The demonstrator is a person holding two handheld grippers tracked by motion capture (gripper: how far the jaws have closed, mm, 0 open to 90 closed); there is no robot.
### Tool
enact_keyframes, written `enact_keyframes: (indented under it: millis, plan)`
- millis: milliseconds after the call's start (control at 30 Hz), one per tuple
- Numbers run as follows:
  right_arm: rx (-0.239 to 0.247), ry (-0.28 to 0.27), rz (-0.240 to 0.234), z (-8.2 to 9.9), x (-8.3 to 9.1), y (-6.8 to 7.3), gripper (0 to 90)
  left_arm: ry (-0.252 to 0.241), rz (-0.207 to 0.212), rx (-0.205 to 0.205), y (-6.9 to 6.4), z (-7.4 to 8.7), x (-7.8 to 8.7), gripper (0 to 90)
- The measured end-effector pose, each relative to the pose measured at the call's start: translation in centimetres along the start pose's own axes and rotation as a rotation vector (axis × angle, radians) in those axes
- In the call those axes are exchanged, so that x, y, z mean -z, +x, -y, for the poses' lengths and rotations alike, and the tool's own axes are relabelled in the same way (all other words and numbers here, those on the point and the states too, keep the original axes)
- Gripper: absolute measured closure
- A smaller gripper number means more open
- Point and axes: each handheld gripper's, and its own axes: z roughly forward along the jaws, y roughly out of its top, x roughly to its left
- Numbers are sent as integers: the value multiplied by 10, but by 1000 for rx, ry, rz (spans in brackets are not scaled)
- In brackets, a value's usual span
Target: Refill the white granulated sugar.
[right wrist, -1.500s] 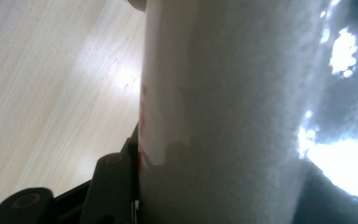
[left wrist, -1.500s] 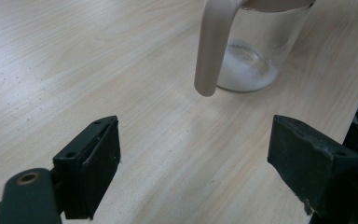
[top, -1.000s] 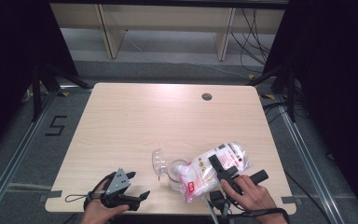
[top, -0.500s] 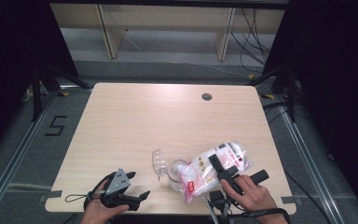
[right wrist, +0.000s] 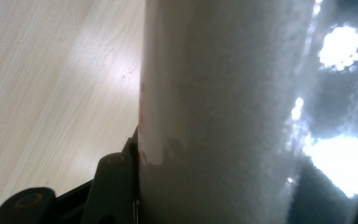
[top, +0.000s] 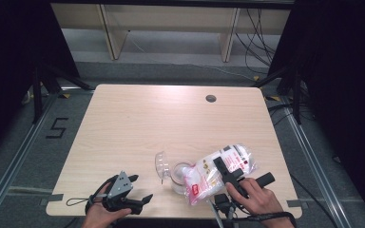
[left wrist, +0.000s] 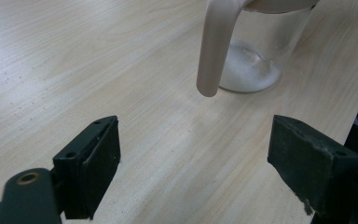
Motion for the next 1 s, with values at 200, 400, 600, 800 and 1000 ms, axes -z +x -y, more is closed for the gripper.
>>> enact_keyframes:
  millis: [200,400,600,800,1000]
  plan:
    - [5,4,-4,1,-1,1,555,2,-6,5,1,0,1,167]
    - [9,10,-7,3,-1,2,557,5,-8,4,1,0,2,167]
    - [31,4,-9,4,-3,2,560,2,-13,2,1,0,1,166]
    - [2,10,-8,3,-1,4,563,14,-16,-13,1,0,2,166]
    - [2,3,-4,0,1,2,567,26,-25,-26,2,0,1,167]
